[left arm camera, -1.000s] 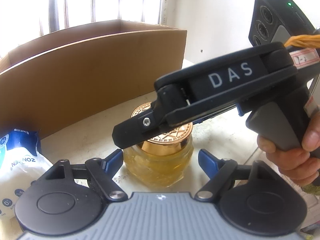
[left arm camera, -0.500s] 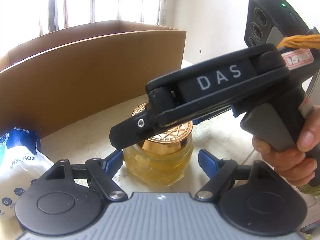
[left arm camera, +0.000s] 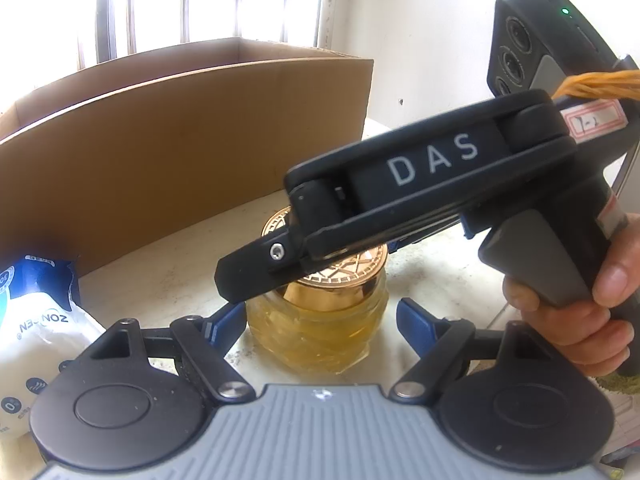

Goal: Organize objects
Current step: 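Close the right gripper around the gold-lidded jar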

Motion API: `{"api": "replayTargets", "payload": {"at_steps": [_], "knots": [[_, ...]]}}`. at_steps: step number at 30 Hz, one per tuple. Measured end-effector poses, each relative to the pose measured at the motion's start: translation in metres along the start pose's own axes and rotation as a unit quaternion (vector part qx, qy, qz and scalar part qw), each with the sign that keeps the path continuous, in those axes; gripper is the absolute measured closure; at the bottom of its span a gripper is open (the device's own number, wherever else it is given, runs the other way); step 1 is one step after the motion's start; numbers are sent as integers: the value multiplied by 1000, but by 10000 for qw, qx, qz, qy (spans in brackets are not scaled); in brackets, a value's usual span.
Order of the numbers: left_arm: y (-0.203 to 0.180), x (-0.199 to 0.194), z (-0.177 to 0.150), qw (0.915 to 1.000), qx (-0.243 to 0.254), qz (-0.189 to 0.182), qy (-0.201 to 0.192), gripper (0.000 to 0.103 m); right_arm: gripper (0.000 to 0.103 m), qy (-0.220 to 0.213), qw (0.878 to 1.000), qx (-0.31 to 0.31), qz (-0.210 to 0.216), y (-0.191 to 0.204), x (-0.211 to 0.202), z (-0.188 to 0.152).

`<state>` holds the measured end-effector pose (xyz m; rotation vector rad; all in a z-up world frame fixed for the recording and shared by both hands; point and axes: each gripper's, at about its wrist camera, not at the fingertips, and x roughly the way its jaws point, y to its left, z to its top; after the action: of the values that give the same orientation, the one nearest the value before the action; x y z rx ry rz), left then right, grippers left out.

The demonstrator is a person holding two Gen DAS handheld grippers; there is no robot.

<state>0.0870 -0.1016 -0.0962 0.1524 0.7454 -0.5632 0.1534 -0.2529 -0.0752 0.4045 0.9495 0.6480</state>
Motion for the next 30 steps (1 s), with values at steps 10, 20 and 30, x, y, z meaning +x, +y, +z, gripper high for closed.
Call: {"api": "replayTargets", "payload": {"at_steps": [10, 20, 30], "knots": [[13, 26, 14, 10000, -14, -10, 55, 21, 16, -1, 10000, 14, 2, 0, 0, 0], [15, 30, 16, 10000, -22, -17, 79, 21, 15, 2, 10000, 14, 2, 0, 1, -1], [13, 30, 14, 10000, 12, 2, 87, 21, 13, 12, 10000, 14, 7, 1, 2, -1]]}}
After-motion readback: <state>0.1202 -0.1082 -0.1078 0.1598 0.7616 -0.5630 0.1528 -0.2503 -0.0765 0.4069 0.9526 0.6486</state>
